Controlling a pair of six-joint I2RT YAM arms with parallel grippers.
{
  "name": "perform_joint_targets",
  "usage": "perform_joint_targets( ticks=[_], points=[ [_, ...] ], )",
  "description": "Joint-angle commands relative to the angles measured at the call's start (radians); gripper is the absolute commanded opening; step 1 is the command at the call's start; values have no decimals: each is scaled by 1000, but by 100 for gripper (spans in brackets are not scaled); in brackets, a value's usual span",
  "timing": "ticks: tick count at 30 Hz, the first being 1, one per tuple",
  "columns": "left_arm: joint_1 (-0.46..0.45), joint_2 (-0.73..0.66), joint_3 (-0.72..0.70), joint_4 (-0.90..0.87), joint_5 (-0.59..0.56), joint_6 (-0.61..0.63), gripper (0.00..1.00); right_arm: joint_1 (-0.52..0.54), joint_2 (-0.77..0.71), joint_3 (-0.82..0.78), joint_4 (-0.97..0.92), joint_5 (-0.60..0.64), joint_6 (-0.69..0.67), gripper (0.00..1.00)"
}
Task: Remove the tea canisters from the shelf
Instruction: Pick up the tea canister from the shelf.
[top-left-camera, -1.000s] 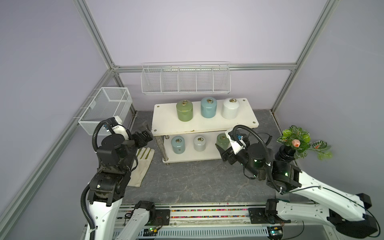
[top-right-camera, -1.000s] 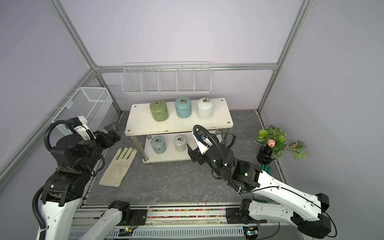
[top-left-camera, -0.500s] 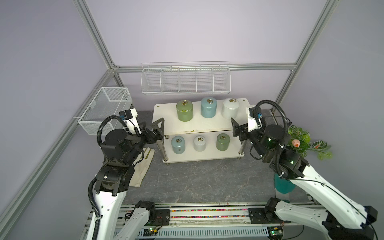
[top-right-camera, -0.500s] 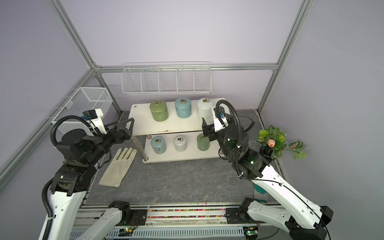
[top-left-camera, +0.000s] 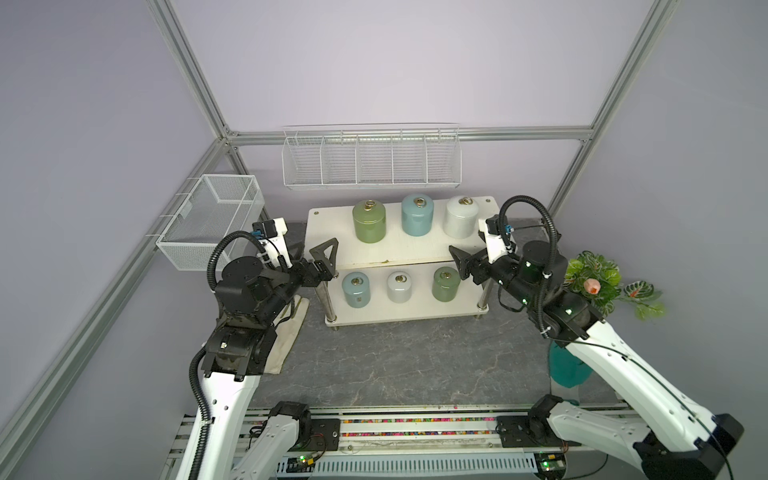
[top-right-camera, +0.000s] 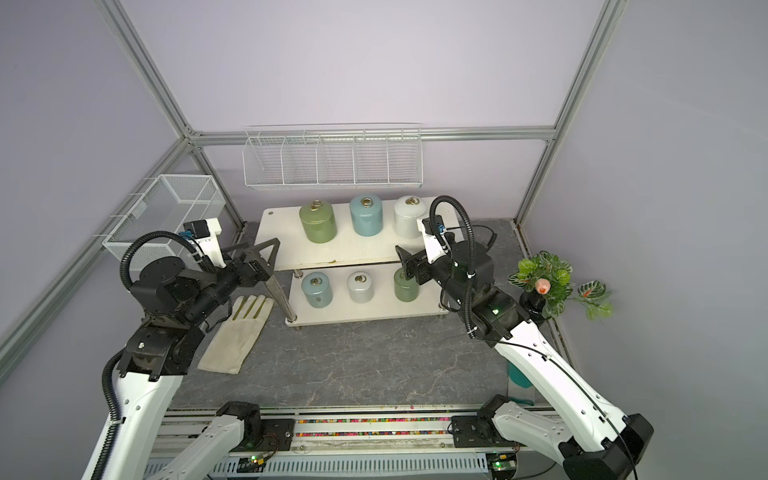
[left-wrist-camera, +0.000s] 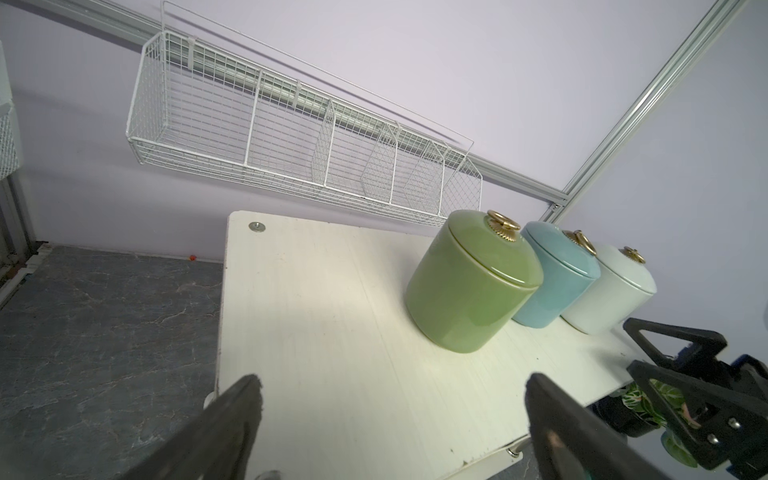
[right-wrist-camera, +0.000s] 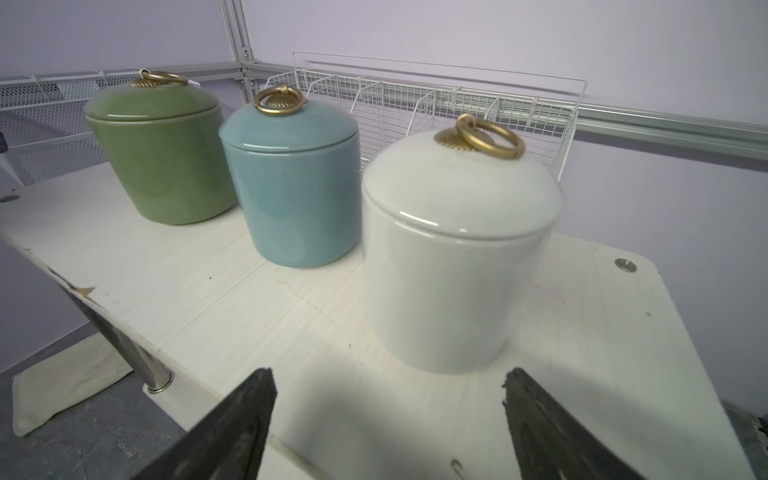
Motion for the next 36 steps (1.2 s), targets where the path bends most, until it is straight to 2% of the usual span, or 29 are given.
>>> perform_joint_targets(
  ticks=[1, 11, 18, 26, 36],
  points=[
    [-3, 5, -22, 55, 29, 0, 100, -19, 42, -14, 114, -49, 30, 89],
    [-4, 8, -38, 68, 29, -6, 100, -51, 141, 36, 169, -39, 37, 89],
    [-3, 6, -45, 72, 28, -10, 100, -69, 155, 44, 205, -5, 32, 89],
    [-3, 8, -56, 91, 31, -19, 100, -84, 199, 79, 224, -41, 43, 89],
    [-3, 10, -69, 107, 41, -28, 100, -89, 230, 104, 257, -26, 40, 89]
  ],
)
